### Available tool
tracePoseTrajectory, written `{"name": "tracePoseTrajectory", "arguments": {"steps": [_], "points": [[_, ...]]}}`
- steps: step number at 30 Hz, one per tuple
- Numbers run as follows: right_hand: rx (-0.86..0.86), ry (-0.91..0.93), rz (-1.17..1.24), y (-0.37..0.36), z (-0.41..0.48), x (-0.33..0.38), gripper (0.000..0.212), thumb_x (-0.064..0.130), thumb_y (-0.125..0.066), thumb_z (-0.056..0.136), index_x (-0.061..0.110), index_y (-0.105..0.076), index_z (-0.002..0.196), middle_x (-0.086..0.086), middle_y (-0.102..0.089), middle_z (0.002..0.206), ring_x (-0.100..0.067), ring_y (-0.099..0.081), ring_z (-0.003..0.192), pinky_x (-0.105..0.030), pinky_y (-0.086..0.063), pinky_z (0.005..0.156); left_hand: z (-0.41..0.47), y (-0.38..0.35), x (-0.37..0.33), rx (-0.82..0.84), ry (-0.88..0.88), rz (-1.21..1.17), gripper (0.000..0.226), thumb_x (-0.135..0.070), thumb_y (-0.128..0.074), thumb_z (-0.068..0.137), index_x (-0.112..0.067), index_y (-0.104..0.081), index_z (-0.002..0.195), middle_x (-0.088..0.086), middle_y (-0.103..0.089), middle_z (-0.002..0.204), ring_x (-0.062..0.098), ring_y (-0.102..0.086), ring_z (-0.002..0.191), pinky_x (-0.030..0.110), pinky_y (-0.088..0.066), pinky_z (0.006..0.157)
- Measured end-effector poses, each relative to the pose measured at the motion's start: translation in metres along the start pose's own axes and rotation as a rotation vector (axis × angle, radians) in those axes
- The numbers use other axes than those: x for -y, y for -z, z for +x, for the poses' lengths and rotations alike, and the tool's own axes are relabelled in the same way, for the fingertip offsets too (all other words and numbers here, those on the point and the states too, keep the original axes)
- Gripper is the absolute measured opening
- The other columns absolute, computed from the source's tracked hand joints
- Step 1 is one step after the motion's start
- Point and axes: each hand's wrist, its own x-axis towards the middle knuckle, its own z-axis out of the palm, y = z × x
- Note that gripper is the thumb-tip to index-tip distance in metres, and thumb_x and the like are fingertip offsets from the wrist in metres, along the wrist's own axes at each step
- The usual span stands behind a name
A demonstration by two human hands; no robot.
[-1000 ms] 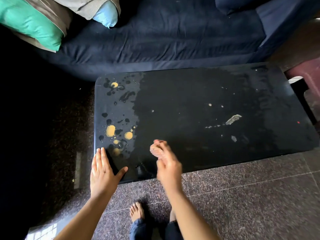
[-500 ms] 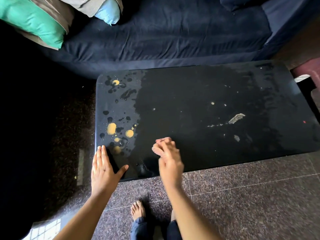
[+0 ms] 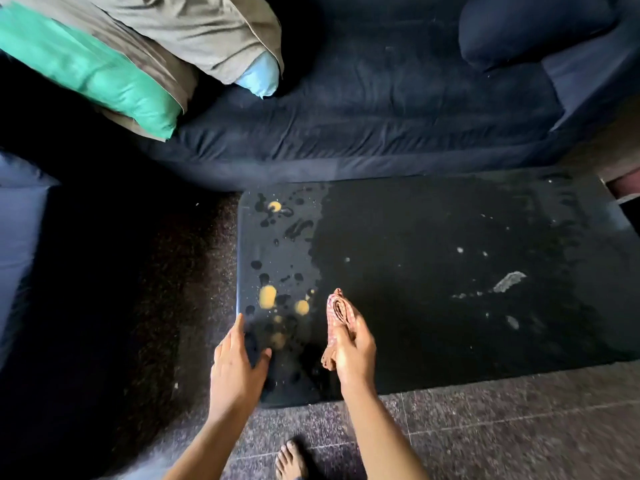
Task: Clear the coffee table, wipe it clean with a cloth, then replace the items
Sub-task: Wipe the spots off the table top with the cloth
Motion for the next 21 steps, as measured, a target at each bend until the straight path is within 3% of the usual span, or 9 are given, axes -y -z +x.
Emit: {"name": "tracePoseTrajectory", "arguments": {"steps": [3, 8, 11, 16, 21], "points": [[-0.011, -0.013, -0.008, -0.005, 0.036, 0.011, 0.029, 0.007, -0.059, 0.091, 0.029, -0.062, 0.110, 0.003, -0.068, 0.109, -0.008, -0.063, 0.096, -0.018, -0.045, 0.082, 0.031, 0.015, -0.011, 0.018, -0.066, 0.065, 0.075, -0.019, -0.069, 0.083, -0.012, -0.030, 0.148, 0.006, -0.040, 0.147, 0.027, -0.033, 0.134, 0.037, -0.028, 0.110], [-0.012, 0.069, -0.115, -0.028, 0.092, 0.051, 0.036, 0.006, -0.057, 0.090, 0.019, -0.060, 0.123, 0.004, -0.066, 0.113, -0.005, -0.061, 0.097, -0.011, -0.044, 0.081, 0.095, 0.030, -0.045, 0.109, -0.120, 0.150, 0.076, -0.027, -0.061, 0.088, -0.013, -0.019, 0.151, 0.004, -0.019, 0.157, 0.023, -0.017, 0.143, 0.033, -0.020, 0.116], [-0.010, 0.201, -0.327, -0.051, 0.145, 0.070, 0.042, 0.007, -0.056, 0.090, 0.016, -0.055, 0.132, 0.000, -0.063, 0.125, -0.012, -0.059, 0.112, -0.024, -0.044, 0.098, 0.141, 0.031, -0.065, 0.126, -0.108, 0.201, 0.081, -0.032, -0.061, 0.089, -0.013, -0.013, 0.152, 0.003, -0.011, 0.159, 0.021, -0.009, 0.146, 0.032, -0.016, 0.117], [-0.007, 0.385, -0.734, -0.092, 0.227, 0.085, 0.052, 0.006, -0.052, 0.092, 0.013, -0.041, 0.142, -0.005, -0.039, 0.149, -0.018, -0.030, 0.140, -0.028, -0.022, 0.112, 0.191, 0.030, -0.077, 0.162, -0.065, 0.360, 0.099, -0.044, -0.065, 0.084, -0.013, 0.000, 0.152, 0.003, 0.002, 0.160, 0.021, -0.003, 0.147, 0.031, -0.013, 0.118], [-0.084, 0.379, -1.023, -0.144, 0.246, 0.079, 0.060, 0.013, -0.049, 0.091, 0.016, -0.029, 0.148, -0.004, -0.024, 0.156, -0.022, -0.012, 0.146, -0.039, -0.009, 0.117, 0.201, 0.029, -0.073, 0.198, -0.016, 0.480, 0.112, -0.052, -0.067, 0.079, -0.011, 0.008, 0.151, 0.002, 0.007, 0.160, 0.019, -0.002, 0.147, 0.032, -0.017, 0.116]]}}
